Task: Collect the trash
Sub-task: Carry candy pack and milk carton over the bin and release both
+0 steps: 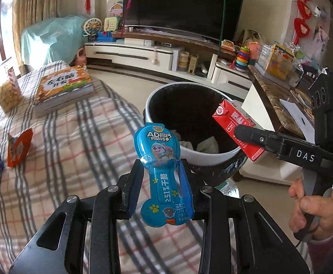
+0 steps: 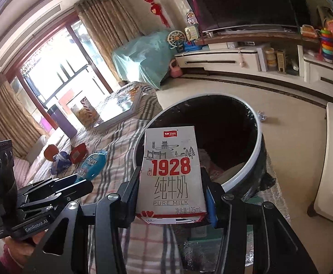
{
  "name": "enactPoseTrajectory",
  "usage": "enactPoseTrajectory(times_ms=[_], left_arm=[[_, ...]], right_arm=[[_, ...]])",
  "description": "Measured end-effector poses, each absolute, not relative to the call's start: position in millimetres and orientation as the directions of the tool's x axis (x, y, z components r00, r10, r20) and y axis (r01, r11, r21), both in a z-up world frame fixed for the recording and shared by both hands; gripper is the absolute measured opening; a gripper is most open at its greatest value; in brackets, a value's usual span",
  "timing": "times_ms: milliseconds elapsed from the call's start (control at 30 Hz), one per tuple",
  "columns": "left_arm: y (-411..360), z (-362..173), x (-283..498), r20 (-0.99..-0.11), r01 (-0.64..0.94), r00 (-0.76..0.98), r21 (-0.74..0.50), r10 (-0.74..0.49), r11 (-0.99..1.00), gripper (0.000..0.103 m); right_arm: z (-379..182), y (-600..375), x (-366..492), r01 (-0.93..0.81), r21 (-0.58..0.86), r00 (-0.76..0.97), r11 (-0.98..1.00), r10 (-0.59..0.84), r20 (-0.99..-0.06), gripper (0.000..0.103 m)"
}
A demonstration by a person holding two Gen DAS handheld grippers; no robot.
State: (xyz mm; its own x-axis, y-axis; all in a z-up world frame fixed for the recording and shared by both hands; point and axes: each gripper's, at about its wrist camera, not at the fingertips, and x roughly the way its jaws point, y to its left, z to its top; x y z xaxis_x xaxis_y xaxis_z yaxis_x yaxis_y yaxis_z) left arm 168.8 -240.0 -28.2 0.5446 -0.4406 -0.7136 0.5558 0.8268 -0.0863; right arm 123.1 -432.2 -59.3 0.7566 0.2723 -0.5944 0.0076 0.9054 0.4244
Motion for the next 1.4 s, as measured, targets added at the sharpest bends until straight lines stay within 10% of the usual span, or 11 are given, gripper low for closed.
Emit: enactPoseTrajectory(times_ms=[1400], left_arm=[[-320,-33,229,-0.746,0.606,0.48,-0.097,-0.46,0.79,0.03]], right_arm=[[-69,-472,184,0.058,0.395,0.724,0.917,0.234,-0.649,0.048]])
